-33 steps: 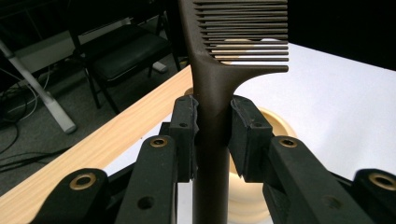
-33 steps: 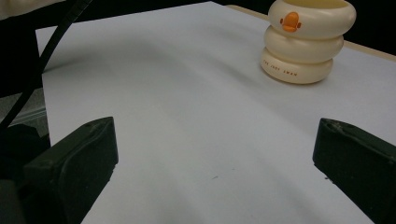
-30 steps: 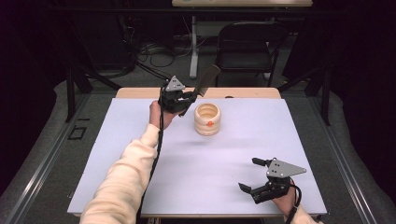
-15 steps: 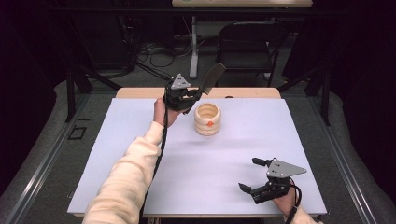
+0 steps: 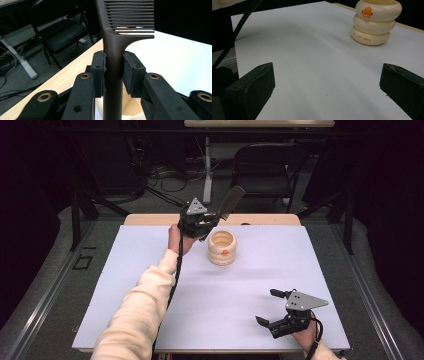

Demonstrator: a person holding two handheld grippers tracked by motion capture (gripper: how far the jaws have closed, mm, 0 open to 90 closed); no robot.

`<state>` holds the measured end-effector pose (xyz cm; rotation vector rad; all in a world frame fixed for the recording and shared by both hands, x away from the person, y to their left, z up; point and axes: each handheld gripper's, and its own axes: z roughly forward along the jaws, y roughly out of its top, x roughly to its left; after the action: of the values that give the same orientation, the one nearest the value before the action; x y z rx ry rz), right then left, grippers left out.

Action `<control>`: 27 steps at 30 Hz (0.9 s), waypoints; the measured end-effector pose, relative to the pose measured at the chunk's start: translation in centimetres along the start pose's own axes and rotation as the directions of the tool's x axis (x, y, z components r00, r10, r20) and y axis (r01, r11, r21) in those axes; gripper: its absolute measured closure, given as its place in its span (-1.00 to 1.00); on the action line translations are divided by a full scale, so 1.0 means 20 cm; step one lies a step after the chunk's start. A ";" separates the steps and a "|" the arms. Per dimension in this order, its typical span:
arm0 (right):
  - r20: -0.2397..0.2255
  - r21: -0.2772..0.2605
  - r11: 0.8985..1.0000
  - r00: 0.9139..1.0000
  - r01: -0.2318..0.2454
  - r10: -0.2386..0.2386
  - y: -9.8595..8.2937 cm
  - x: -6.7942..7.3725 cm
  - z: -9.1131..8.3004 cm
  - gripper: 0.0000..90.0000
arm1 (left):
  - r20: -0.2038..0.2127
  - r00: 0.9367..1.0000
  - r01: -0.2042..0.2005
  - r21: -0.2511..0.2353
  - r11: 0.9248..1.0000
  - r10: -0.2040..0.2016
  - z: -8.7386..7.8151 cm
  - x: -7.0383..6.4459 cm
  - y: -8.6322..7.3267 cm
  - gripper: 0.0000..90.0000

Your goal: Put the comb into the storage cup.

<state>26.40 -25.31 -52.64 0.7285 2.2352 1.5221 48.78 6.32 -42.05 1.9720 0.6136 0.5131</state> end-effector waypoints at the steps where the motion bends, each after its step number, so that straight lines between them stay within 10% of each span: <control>1: -0.001 0.000 1.000 1.000 -0.001 0.001 0.00 0.00 0.00 -1.00 | 0.002 1.000 0.000 -0.002 1.000 0.000 0.00 0.00 0.00 0.60; 27: -0.002 0.000 1.000 1.000 -0.002 0.002 0.00 0.00 0.00 -1.00 | 0.011 1.000 0.011 -0.059 0.998 -0.011 0.04 -0.03 0.03 0.60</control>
<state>26.40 -25.33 -52.64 0.7299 2.2364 1.5239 48.99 5.15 -41.99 1.9137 0.5961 0.5080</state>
